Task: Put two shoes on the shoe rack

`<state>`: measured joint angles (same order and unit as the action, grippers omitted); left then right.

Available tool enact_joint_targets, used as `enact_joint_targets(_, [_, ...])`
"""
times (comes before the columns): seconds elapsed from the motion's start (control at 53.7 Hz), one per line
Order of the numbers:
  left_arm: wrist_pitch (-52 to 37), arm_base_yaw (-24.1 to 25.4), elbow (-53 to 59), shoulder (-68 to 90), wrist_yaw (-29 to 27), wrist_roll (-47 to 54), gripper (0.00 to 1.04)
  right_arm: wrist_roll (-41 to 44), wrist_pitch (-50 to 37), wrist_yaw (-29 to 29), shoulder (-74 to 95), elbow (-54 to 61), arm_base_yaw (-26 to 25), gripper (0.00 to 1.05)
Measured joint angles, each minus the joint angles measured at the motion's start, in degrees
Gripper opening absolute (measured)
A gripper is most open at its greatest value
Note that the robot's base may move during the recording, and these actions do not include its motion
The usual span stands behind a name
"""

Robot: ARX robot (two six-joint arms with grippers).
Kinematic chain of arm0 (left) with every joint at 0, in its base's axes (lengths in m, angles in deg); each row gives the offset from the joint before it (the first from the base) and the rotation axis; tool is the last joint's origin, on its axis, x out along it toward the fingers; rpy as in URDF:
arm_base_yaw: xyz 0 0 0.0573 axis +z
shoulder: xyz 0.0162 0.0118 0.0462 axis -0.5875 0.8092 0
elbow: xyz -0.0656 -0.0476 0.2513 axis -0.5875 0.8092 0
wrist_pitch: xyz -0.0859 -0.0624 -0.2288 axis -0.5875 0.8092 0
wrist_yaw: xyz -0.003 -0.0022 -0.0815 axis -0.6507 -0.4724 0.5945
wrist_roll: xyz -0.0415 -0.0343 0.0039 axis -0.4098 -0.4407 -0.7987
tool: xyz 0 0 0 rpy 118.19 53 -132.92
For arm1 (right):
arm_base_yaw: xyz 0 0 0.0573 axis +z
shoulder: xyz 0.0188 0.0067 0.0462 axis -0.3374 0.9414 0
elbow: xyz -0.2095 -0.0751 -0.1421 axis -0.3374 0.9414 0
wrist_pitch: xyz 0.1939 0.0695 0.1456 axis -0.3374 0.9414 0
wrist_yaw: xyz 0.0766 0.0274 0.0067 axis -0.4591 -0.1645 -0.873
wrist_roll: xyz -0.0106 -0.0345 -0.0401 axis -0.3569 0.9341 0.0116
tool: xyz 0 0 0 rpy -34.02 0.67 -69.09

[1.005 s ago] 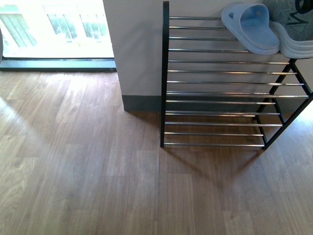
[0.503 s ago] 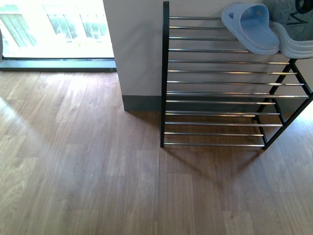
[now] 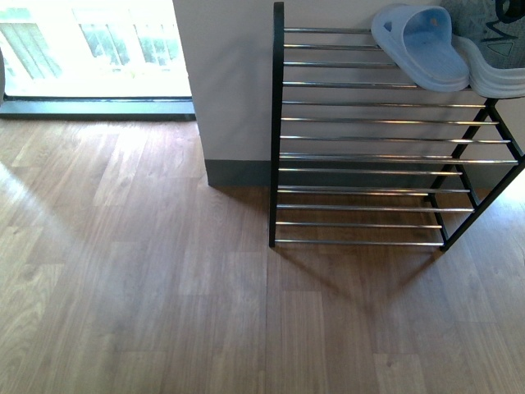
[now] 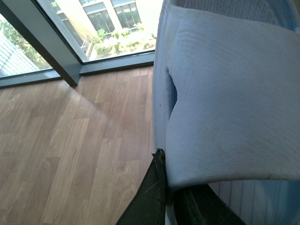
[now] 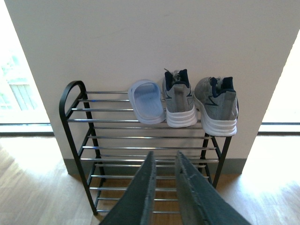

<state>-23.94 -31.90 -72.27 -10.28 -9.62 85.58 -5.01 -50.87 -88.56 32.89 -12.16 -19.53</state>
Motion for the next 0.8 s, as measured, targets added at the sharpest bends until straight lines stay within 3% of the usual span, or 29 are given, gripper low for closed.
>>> enact_joint_targets(0.279, [0.0,0.0,0.0,0.0,0.0,0.0,0.02,0.0,0.0,0.0,-0.1,0.0,0.0,0.55])
enact_joint_targets(0.503, [0.0,0.0,0.0,-0.1,0.0,0.0,0.02,0.0,0.0,-0.1,-0.1,0.0,0.0,0.96])
enact_joint_targets(0.8, [0.0,0.0,0.0,0.0,0.1,0.0,0.02,0.0,0.0,0.0,-0.1,0.0,0.0,0.96])
